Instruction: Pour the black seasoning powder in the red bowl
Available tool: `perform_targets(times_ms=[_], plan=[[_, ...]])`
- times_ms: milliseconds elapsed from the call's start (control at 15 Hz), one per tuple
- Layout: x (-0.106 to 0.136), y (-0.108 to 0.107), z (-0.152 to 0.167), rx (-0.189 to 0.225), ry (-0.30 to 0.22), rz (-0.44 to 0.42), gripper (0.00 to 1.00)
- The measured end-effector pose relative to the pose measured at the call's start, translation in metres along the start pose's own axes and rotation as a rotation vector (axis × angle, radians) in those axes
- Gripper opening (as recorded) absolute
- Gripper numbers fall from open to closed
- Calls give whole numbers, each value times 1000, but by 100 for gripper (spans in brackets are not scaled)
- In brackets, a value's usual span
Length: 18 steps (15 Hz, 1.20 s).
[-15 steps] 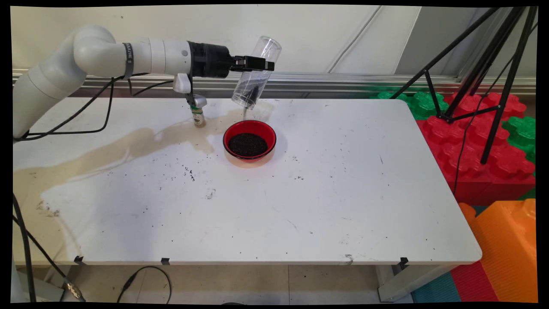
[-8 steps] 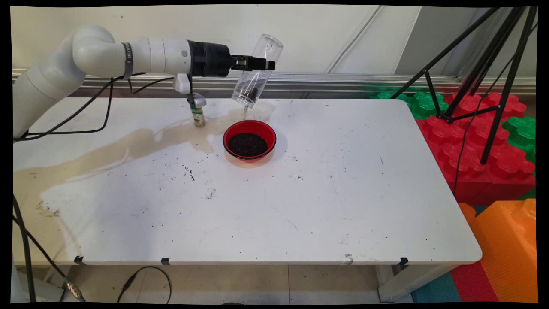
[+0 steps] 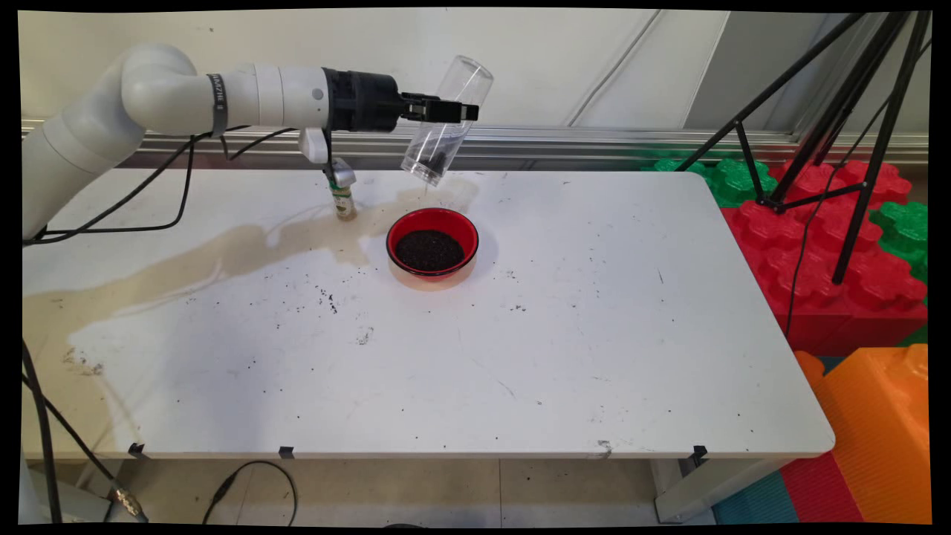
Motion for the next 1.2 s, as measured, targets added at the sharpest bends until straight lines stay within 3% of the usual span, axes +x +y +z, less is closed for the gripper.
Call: perform_targets(times_ms=[533,1200], plan=[[-1,-6,-5,22,-18,58,0],[2,-14,-13,46,-48,60,0]])
